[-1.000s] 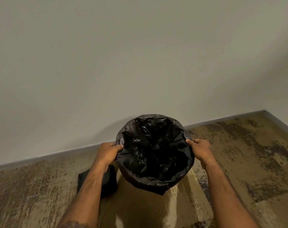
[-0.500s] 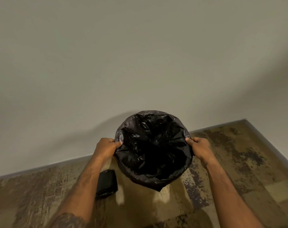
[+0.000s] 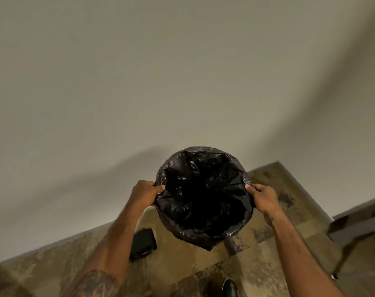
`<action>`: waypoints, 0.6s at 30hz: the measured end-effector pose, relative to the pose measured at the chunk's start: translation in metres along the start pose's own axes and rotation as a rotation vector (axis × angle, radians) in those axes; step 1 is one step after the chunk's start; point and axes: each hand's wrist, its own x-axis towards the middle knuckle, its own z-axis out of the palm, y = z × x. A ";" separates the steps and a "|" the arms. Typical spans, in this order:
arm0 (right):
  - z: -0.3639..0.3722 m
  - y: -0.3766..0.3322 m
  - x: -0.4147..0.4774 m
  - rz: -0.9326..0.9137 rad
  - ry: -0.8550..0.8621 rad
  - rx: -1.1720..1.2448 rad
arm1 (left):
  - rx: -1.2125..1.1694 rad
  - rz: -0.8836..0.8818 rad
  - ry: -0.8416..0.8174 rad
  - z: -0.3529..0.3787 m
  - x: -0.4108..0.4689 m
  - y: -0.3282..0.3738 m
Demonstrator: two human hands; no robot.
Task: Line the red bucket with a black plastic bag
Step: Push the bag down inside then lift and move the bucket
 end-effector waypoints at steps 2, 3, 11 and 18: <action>-0.020 -0.010 -0.010 0.013 0.004 0.019 | 0.006 0.009 -0.008 0.002 -0.015 0.019; -0.033 -0.013 -0.013 0.021 0.007 0.031 | 0.010 0.018 -0.016 0.007 -0.019 0.030; -0.120 -0.004 0.012 0.079 0.051 0.045 | 0.028 0.018 -0.094 0.088 -0.019 0.088; -0.206 0.020 0.075 0.144 0.106 0.022 | 0.021 -0.006 -0.171 0.193 0.001 0.142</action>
